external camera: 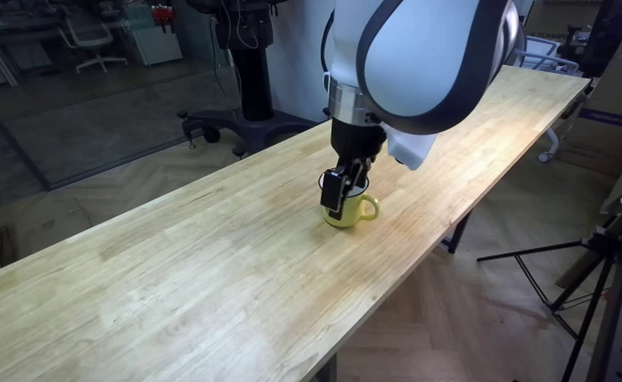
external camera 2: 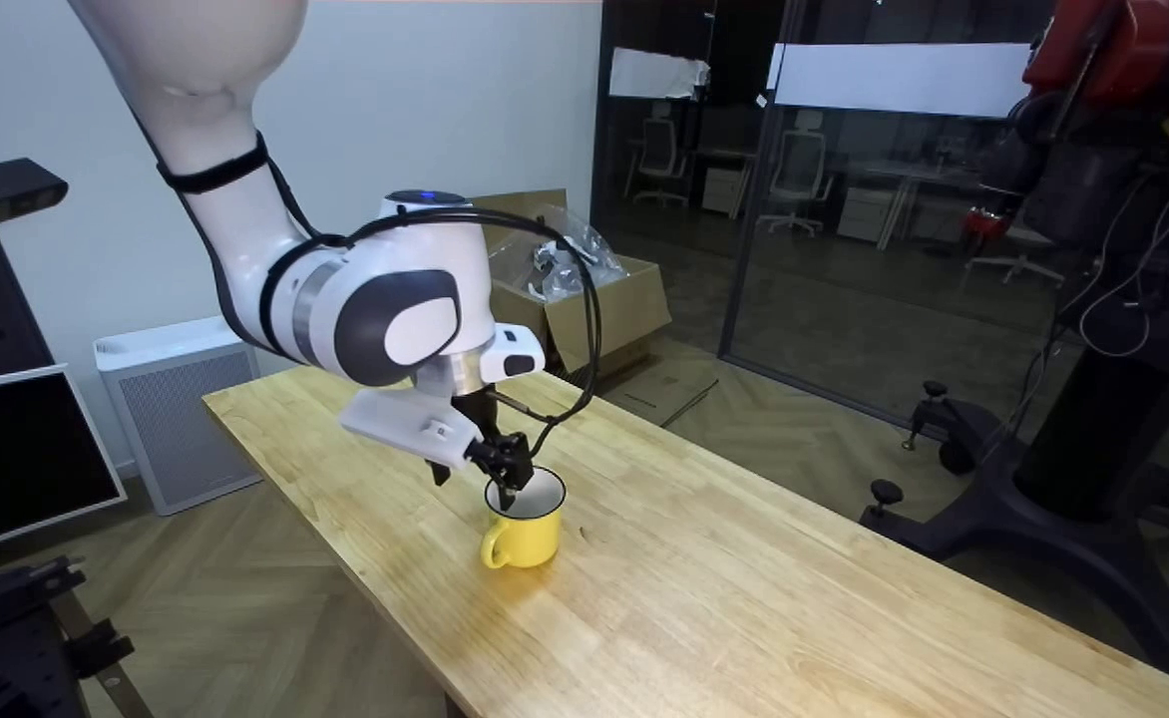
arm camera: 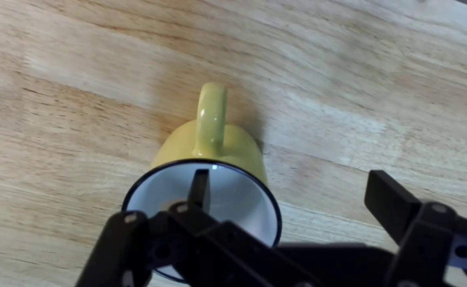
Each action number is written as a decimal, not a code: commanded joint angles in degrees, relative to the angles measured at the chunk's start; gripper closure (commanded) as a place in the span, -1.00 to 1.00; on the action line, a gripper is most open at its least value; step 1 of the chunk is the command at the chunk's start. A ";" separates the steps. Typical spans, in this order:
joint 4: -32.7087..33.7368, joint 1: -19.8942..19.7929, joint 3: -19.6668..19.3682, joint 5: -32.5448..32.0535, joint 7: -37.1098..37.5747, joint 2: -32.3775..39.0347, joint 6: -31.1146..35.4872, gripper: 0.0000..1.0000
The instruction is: Slightly move the cup up on the table
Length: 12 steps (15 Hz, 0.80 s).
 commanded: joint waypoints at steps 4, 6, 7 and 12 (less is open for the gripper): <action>3.54 -3.76 2.37 0.49 -5.16 3.13 -1.29 -1.00; 4.29 -4.68 2.91 0.54 -6.32 3.83 -1.65 -0.59; 4.69 -5.35 3.41 0.65 -7.12 4.16 -1.82 -0.46; 5.90 -6.92 4.64 0.54 -9.59 4.41 -3.21 0.26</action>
